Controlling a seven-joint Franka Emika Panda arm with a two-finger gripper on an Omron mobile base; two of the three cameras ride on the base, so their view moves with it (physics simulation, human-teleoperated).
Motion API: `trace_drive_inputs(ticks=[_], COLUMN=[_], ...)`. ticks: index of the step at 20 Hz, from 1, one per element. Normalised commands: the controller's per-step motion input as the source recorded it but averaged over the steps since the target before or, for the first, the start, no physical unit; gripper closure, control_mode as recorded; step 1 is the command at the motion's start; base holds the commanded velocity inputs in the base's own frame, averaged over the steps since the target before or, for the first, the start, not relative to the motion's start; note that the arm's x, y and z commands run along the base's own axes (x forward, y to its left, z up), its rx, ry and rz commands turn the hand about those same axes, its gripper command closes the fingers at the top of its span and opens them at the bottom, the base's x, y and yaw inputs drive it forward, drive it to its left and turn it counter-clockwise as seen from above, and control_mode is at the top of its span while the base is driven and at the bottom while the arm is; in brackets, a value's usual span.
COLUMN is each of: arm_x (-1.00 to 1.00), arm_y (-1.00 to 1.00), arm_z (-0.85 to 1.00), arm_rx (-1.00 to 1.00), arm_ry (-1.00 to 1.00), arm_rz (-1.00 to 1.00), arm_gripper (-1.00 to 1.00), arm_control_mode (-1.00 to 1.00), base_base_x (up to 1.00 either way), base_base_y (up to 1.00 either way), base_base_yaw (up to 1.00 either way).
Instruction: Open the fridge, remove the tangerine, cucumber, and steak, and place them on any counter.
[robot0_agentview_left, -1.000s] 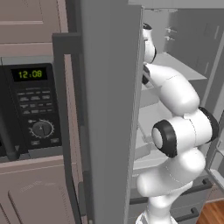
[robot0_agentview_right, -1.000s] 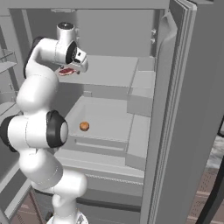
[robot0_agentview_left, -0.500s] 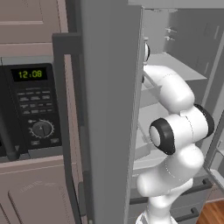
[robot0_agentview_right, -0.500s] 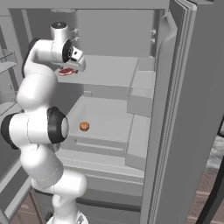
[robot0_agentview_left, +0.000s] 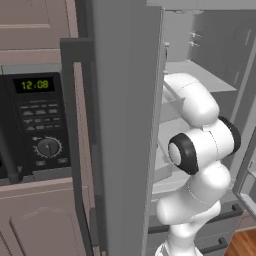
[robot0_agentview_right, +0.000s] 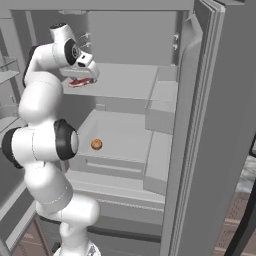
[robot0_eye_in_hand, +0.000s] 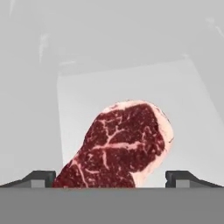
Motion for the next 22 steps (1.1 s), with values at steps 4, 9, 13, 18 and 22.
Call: trace_drive_inputs(ticks=[4, 9, 13, 18, 22], arm_x=[0.07, 0.01, 0.00, 0.00, -0.09], arm_y=[-0.99, -1.00, -0.83, -0.27, 0.00], arm_z=[0.00, -0.03, -0.19, -0.37, -0.56], arm_rx=[-0.01, 0.02, 0.07, 0.04, 0.00], arm_ry=[0.21, 0.20, 0.16, 0.04, 0.00], arm_rz=[-0.07, -0.01, 0.00, 0.00, 0.00], arm_gripper=[-1.00, -1.00, -1.00, -1.00, -1.00], arm_control_mode=[-1.00, -1.00, -1.00, -1.00, -1.00], base_base_x=[0.00, 0.00, 0.00, 0.00, 0.00], base_base_y=[0.00, 0.00, 0.00, 0.00, 0.00], base_base_yaw=[0.00, 0.00, 0.00, 0.00, 0.00])
